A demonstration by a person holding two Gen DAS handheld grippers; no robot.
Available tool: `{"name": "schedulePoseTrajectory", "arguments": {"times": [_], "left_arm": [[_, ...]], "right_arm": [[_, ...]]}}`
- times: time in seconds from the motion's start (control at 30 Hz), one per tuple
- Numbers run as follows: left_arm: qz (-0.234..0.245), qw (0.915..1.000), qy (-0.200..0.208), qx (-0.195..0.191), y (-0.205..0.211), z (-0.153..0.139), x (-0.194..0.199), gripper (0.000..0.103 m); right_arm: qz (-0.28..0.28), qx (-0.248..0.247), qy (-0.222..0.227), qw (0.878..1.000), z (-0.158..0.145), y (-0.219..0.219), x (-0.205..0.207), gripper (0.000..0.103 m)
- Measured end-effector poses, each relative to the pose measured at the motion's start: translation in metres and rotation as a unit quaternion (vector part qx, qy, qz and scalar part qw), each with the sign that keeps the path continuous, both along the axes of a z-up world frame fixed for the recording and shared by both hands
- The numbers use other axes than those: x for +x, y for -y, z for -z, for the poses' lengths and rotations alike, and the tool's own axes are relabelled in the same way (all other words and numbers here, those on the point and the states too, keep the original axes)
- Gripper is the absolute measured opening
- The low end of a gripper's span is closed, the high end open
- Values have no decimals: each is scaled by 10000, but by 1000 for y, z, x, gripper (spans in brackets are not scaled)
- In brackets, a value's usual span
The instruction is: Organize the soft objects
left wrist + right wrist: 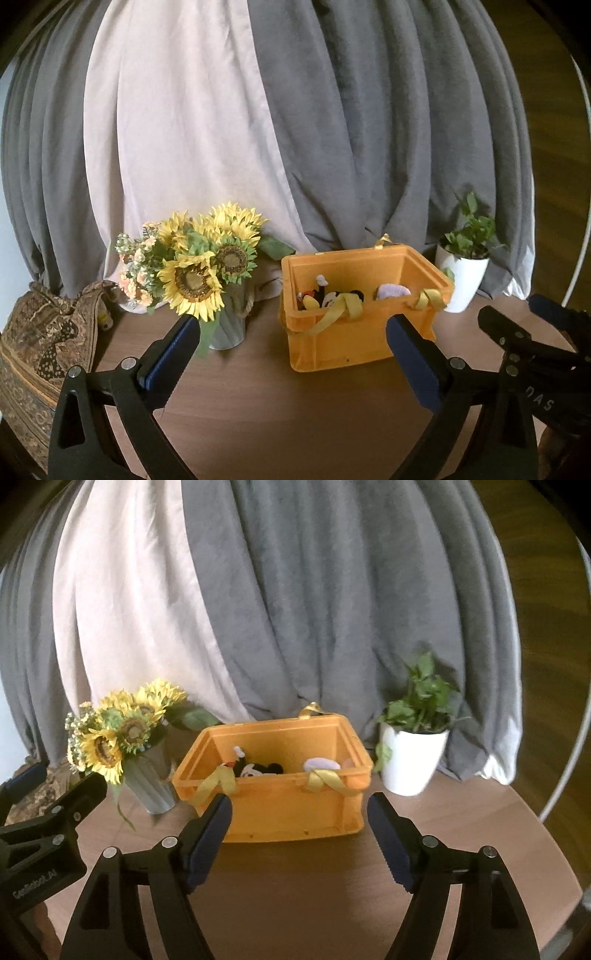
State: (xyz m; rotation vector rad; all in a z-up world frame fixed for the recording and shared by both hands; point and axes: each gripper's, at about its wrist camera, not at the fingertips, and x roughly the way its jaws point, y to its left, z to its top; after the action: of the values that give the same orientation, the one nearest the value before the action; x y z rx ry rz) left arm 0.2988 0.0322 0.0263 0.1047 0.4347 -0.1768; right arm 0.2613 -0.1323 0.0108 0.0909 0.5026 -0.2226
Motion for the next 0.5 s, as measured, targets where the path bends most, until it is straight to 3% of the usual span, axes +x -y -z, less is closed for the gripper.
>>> {"name": "schedulePoseTrajectory", "arguments": {"times": [0.23, 0.5], "left_arm": [[-46, 10000, 68, 45, -5, -4, -38, 103], [-227, 9997, 81, -50, -2, -8, -91, 103]], "right_arm": [[185, -57, 128, 9997, -8, -5, -37, 85], [-34, -132, 221, 9997, -19, 1, -76, 85]]}}
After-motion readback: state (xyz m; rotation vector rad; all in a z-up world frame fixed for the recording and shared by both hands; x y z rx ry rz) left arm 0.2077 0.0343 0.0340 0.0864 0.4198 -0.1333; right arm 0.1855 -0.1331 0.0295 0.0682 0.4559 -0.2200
